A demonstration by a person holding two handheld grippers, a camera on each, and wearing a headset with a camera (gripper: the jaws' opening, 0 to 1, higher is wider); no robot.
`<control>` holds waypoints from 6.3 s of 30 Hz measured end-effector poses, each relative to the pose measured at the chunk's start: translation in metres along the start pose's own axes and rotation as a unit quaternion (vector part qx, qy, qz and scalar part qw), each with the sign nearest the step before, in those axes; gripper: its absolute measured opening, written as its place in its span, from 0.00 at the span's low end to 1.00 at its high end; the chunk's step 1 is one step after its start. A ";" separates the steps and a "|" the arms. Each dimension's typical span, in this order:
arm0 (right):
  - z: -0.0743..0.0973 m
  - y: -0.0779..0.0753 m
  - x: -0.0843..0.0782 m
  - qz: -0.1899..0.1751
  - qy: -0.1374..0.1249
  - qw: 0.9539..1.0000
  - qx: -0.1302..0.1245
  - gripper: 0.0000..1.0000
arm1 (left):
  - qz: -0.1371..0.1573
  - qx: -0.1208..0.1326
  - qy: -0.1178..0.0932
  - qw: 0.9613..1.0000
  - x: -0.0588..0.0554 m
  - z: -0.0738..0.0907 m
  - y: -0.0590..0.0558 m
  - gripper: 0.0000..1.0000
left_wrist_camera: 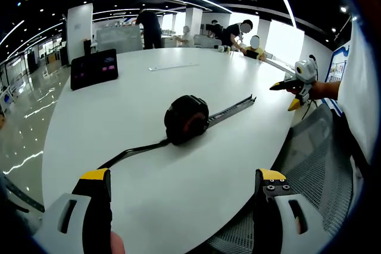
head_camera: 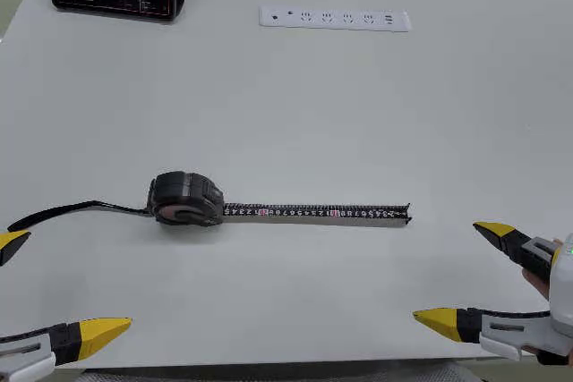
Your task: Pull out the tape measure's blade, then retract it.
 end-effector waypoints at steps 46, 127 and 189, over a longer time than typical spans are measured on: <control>-0.007 0.003 0.004 -0.003 0.001 1.000 0.014 0.83 | 0.017 -0.017 -0.010 1.000 0.011 -0.015 -0.006 0.99; -0.005 -0.033 0.014 -0.004 0.001 1.000 0.006 0.81 | 0.123 -0.007 -0.042 0.991 0.058 -0.111 -0.035 0.93; -0.061 -0.069 0.042 0.125 0.086 0.984 0.096 0.47 | 0.177 0.119 -0.042 0.976 0.051 -0.137 -0.026 0.73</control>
Point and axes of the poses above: the centre of the closed fingertips' face, and the gripper's own axes: z roughly backward along the fingers, y roughly to its left, x roughly out of its top, the point moved 7 cm from there along z, roughly backward along the fingers, and after that the axes turned 4 degrees about -z, right-handed, at the moved point
